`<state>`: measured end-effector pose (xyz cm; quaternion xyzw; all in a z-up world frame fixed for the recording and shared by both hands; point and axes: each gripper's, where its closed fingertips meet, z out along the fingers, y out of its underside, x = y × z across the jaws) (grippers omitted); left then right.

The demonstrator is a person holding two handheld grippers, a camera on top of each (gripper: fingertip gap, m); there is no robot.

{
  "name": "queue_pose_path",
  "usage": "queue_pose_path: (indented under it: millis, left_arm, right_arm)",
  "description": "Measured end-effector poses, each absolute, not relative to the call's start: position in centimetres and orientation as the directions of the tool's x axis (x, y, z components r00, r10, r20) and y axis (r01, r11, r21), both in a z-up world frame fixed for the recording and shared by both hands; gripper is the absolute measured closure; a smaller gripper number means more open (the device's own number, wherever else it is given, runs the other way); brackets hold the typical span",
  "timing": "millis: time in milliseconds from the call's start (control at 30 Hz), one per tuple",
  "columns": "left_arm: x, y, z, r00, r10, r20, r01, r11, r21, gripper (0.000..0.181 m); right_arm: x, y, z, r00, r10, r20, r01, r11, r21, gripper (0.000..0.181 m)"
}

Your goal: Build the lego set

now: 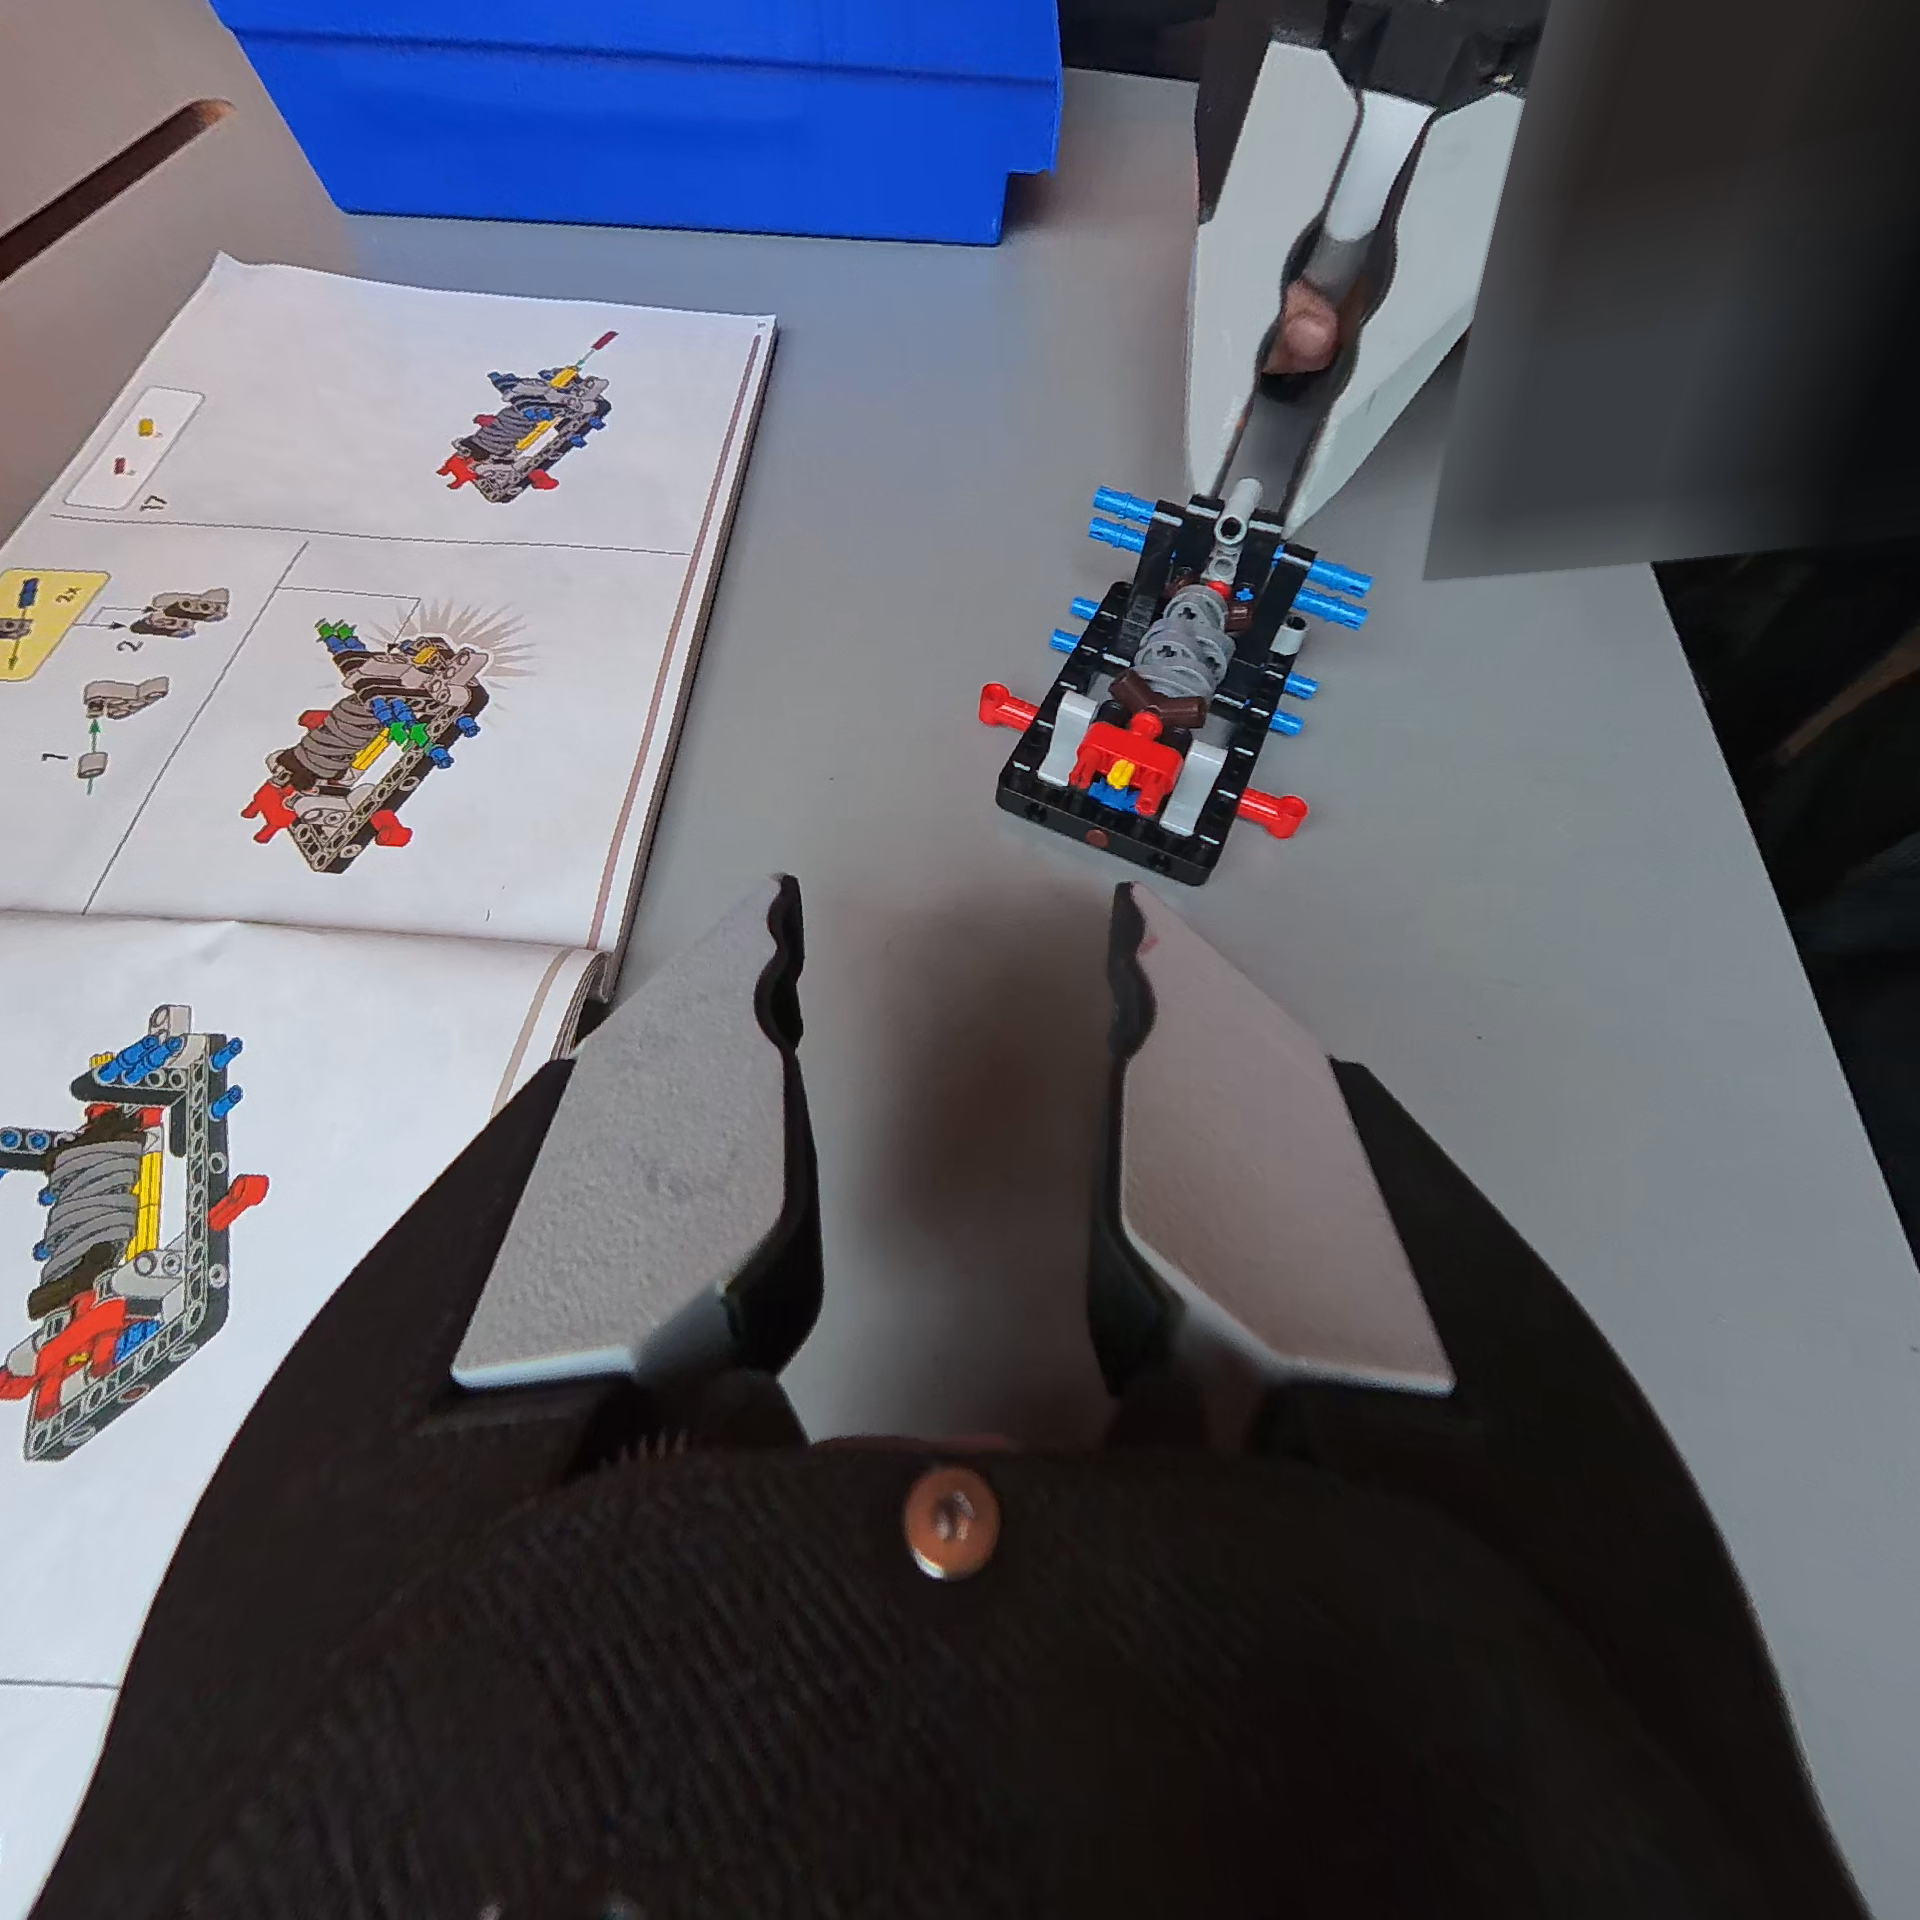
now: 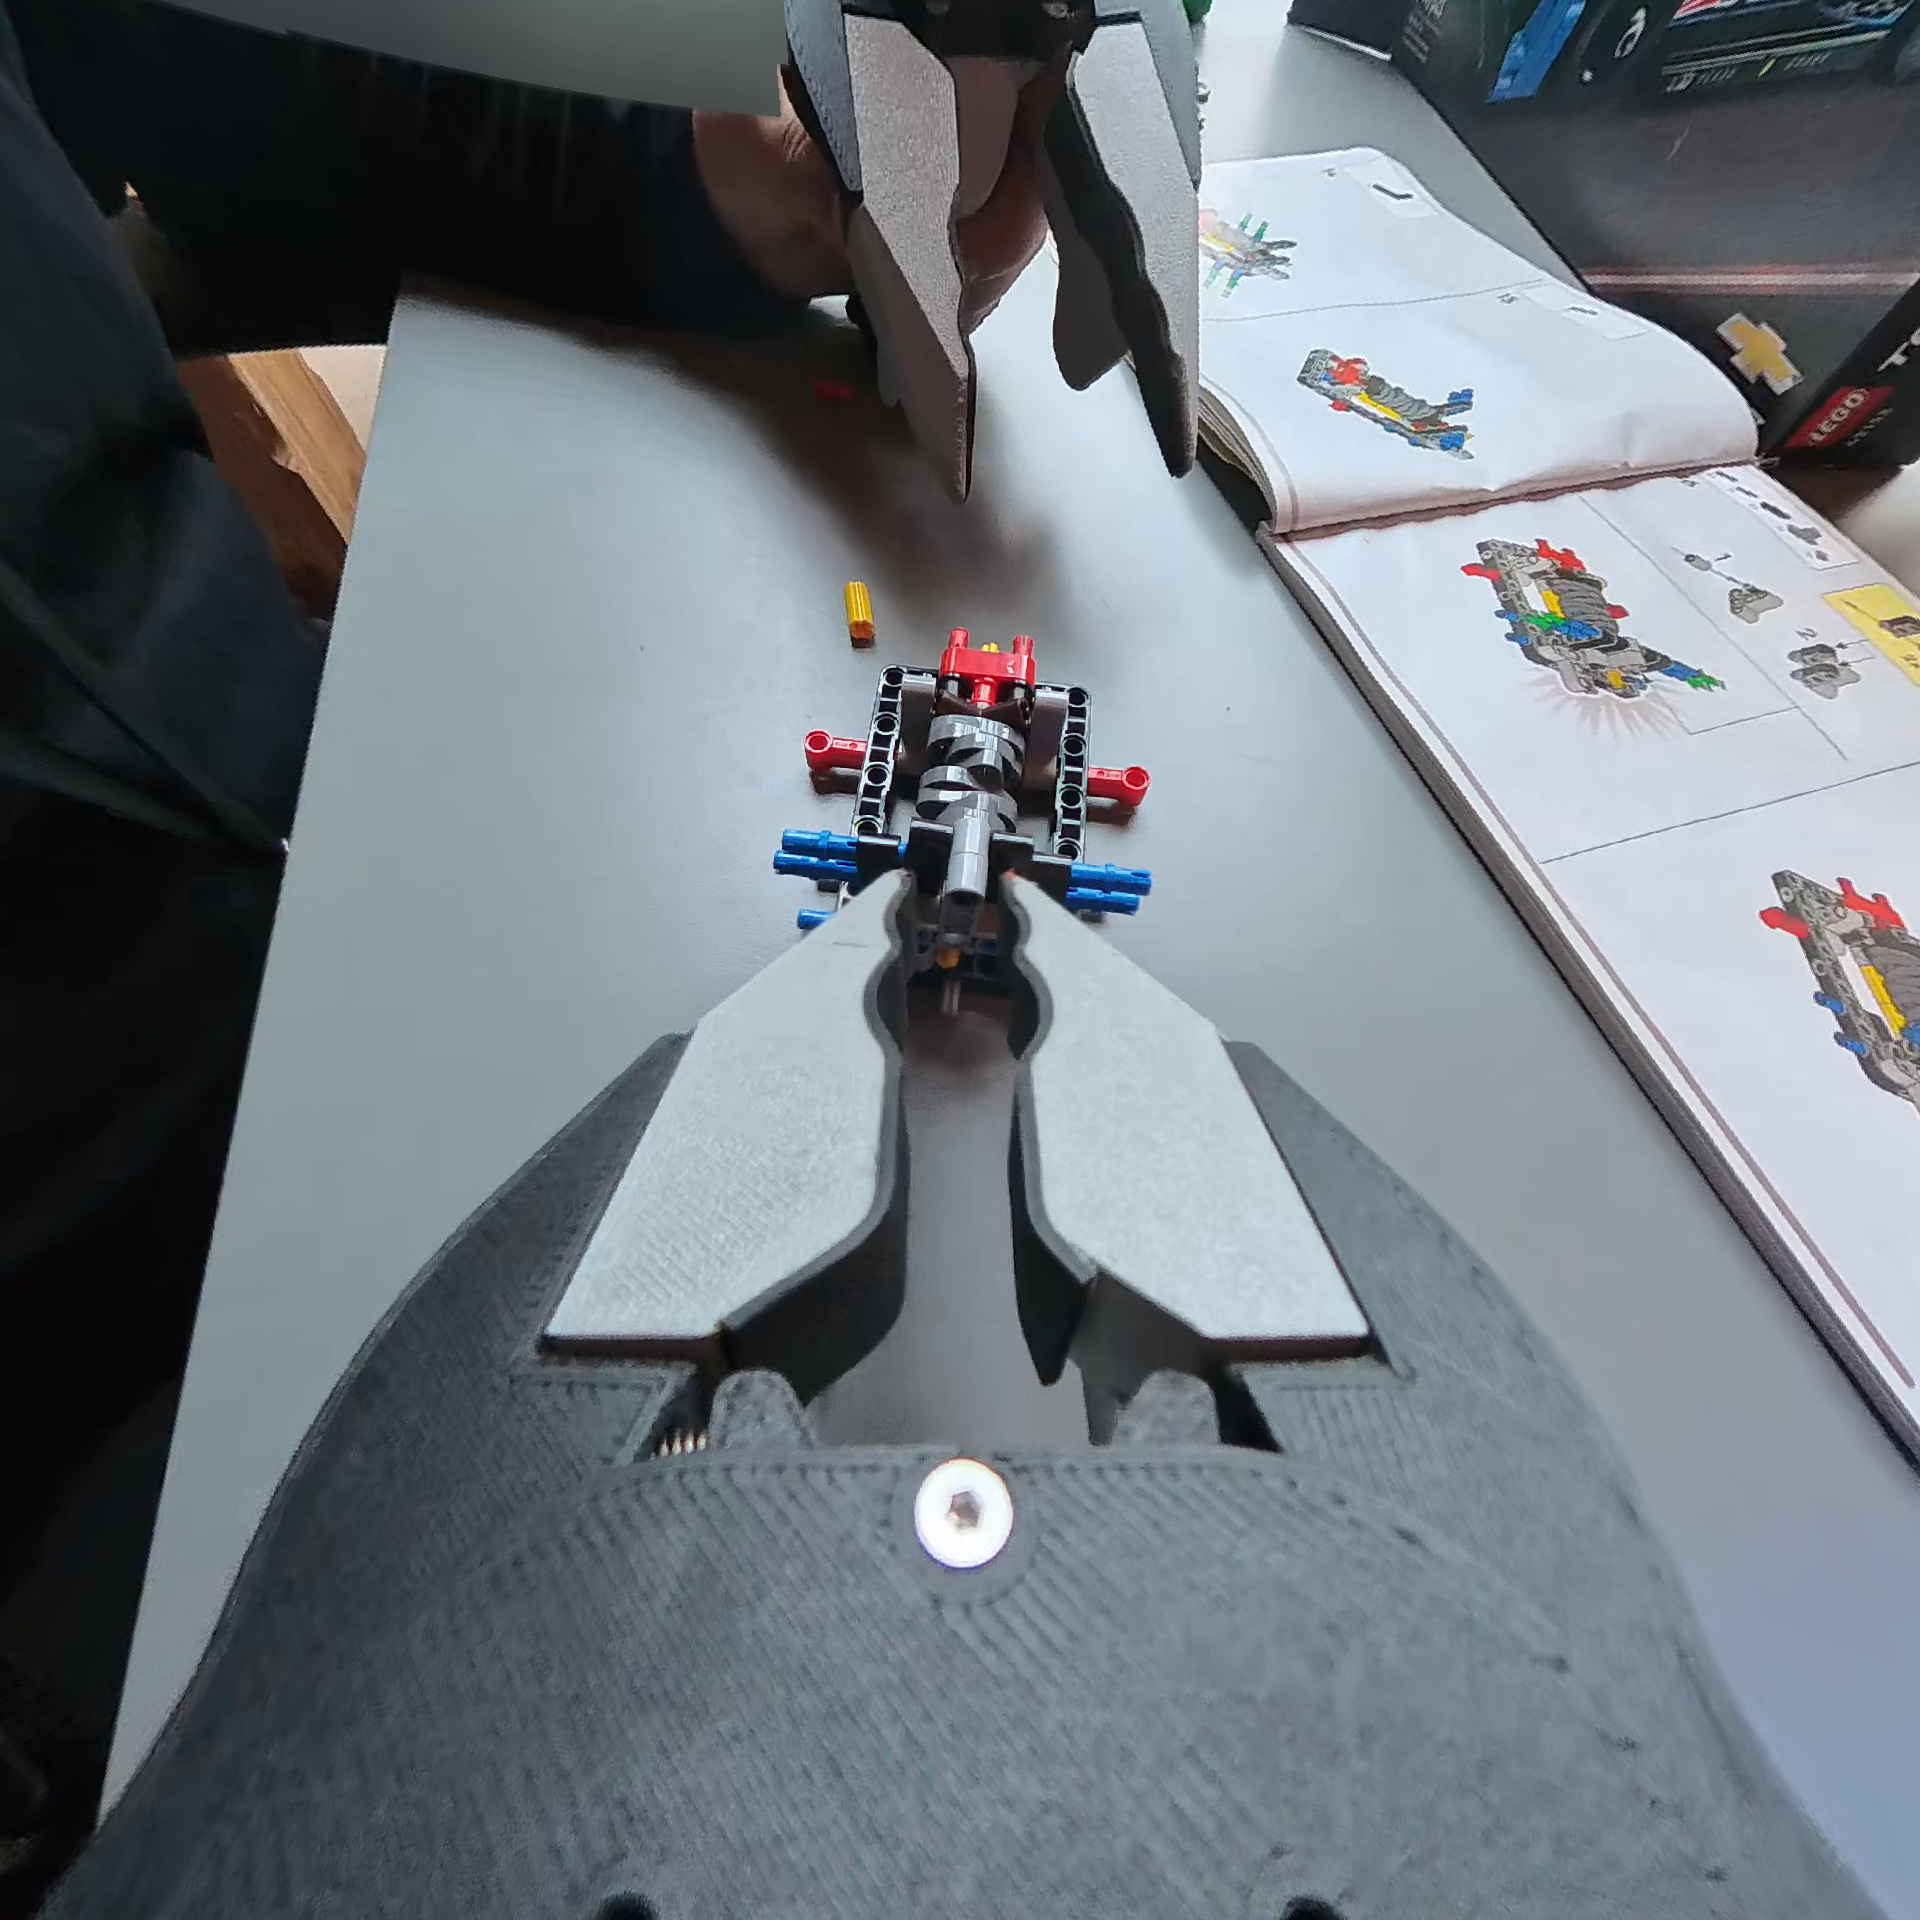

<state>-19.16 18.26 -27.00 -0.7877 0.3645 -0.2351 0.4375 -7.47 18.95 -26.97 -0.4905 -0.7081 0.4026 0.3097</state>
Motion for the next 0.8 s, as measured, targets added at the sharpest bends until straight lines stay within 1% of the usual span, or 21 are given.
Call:
queue_pose_path:
  millis: [67, 100, 433, 800]
  left_arm:
    - [-19.15, 18.26, -26.99, 0.623, -0.78, 0.052, -0.368, -0.351, -0.861, 0.124]
    - [-19.15, 18.25, -26.98, 0.623, -0.781, 0.052, -0.368, -0.351, -0.861, 0.124]
    - [-19.1, 18.19, -27.02, 0.619, -0.784, 0.051, -0.371, -0.349, -0.86, 0.123]
    - [-18.72, 18.02, -27.87, 0.605, -0.796, 0.034, -0.424, -0.359, -0.831, 0.123]
  right_arm:
    - [-7.51, 18.95, -27.01, -0.327, 0.944, 0.049, 0.446, 0.2, -0.872, 0.177]
    - [-7.51, 18.95, -27.0, -0.327, 0.944, 0.05, 0.445, 0.2, -0.873, 0.177]
    - [-7.58, 19.31, -26.9, -0.315, 0.949, 0.011, 0.453, 0.161, -0.877, 0.177]
    - [-7.62, 19.58, -27.03, -0.295, 0.955, 0.001, 0.465, 0.144, -0.874, 0.177]
